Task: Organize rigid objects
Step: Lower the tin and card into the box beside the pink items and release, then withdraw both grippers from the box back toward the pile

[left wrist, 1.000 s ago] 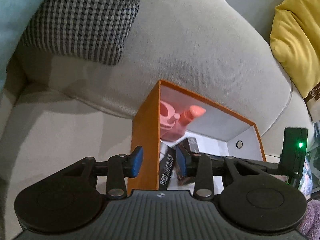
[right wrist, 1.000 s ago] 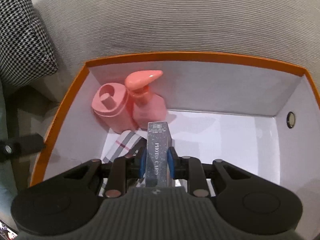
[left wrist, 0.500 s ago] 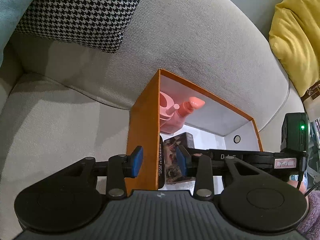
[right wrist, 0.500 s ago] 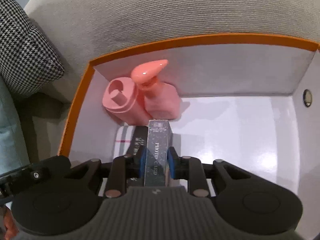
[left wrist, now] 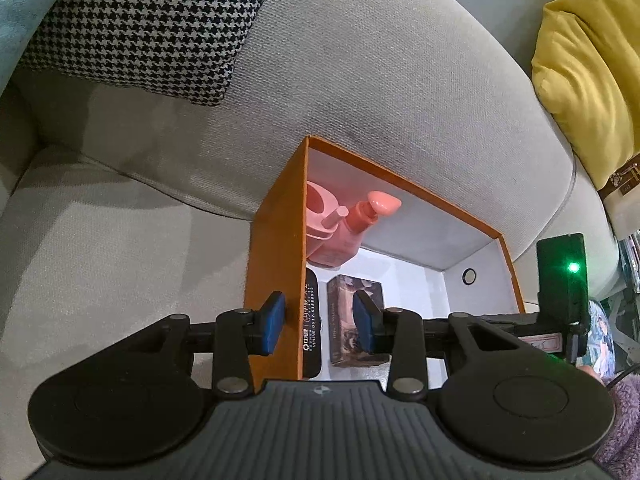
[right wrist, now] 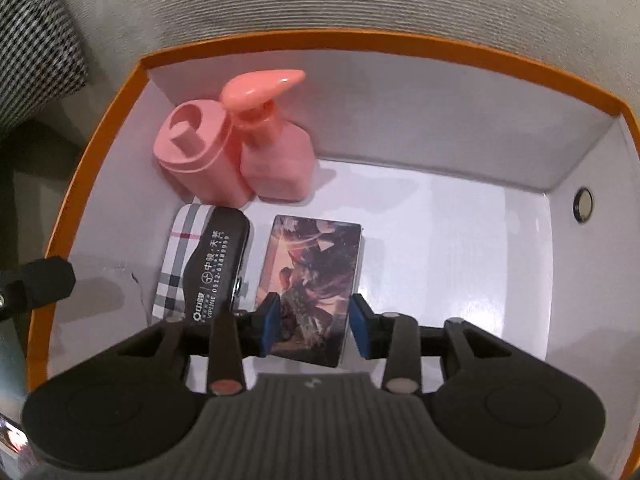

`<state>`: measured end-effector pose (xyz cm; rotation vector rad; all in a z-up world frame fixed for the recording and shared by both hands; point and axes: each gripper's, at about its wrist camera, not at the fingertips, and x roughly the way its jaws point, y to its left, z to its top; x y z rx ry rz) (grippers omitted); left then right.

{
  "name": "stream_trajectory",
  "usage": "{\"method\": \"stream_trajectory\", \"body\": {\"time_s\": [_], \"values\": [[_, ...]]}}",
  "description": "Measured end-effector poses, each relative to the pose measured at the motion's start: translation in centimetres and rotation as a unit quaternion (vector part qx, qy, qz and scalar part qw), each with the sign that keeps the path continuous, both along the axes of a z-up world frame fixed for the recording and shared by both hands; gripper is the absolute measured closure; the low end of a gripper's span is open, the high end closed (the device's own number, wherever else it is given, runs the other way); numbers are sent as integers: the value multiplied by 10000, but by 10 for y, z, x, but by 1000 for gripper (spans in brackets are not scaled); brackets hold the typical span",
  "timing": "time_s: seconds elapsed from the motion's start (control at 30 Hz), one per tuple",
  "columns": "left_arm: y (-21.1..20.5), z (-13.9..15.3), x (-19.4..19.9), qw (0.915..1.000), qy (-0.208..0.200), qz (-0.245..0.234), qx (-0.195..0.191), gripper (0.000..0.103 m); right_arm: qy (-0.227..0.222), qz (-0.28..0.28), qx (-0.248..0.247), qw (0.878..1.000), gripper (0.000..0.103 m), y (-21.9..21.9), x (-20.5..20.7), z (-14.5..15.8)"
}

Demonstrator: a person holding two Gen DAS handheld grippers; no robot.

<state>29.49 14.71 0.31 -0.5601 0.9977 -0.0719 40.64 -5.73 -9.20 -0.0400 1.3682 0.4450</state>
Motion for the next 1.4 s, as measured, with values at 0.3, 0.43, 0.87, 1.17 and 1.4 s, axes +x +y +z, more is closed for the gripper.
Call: {"method": "stream_trajectory", "body": {"time_s": [0.3,0.43,0.87,1.17,1.4], "values": [[0,0,1,10000,-10,-29,21,60,-240,541,-92,9982,71,16,-9,3],[-2,3,0,9999,-49,-90,107,60,-182,462,-14,9988,71,12,-8,5],[-39,68,-71,9902,-1087,-449,754,60,-1492,310,756,9854,62,-47,-93,99],[-89,61,-154,9920,-966,-729,364,60,-1914,-244,1033,9758,48,-119,-213,117],[-129,13,-206,9948,-400,-937,-31,60,-1593,-611,953,9807,49,-156,-296,81]]}}
